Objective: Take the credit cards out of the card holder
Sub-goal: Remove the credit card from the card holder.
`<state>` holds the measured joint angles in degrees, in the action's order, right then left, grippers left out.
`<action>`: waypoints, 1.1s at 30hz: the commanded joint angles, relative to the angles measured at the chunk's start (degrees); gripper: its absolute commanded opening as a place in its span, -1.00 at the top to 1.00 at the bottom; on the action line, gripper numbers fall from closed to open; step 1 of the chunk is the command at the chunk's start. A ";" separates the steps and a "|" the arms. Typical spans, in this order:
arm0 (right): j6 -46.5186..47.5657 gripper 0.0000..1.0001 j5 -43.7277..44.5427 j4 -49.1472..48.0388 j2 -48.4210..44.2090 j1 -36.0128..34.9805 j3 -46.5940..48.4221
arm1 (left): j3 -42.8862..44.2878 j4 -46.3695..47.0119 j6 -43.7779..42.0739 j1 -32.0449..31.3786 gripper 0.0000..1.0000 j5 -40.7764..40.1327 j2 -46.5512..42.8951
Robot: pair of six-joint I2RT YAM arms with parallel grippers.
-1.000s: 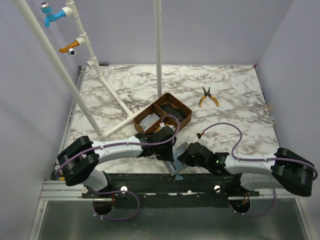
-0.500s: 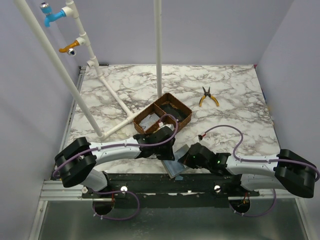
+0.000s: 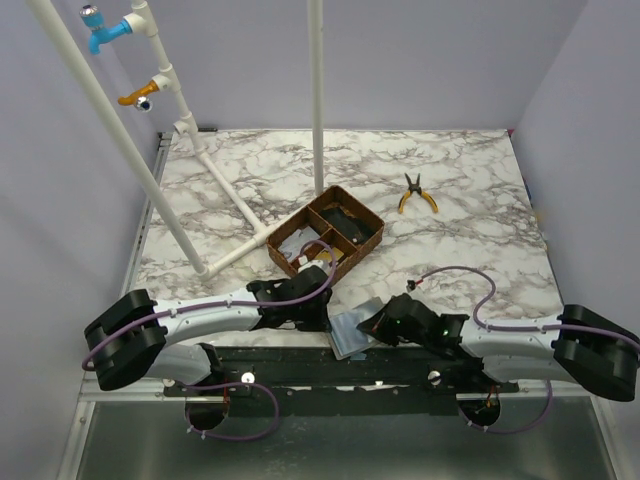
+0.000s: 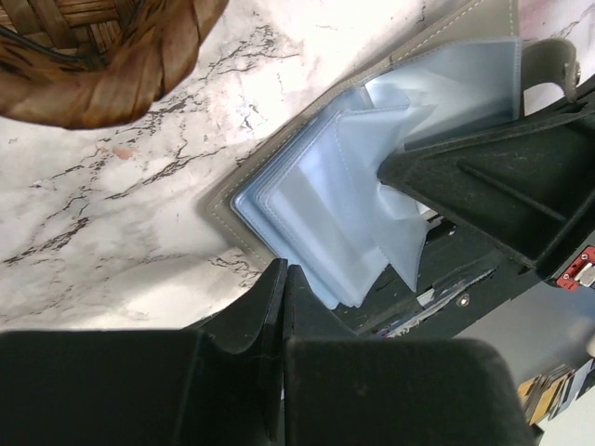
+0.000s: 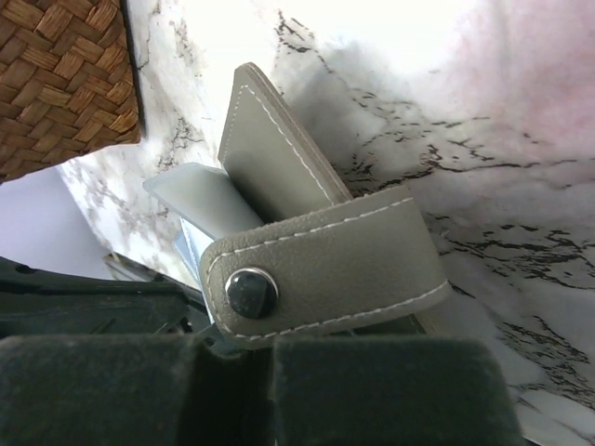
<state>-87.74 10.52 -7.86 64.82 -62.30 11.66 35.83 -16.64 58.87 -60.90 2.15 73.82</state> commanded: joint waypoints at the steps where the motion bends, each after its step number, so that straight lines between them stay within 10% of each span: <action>1: -4.45 0.99 -4.32 8.36 2.06 -0.85 -6.14 | -0.30 1.47 0.55 -0.56 0.99 -0.13 0.13; 33: -10.92 0.99 -3.13 -3.88 1.03 -0.80 -7.77 | 7.95 -0.63 -5.91 -0.69 0.95 -0.57 6.80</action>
<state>-98.61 8.19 -20.23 66.04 -62.30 5.78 41.15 -18.46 54.63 -61.25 2.33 81.30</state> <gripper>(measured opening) 0.008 0.009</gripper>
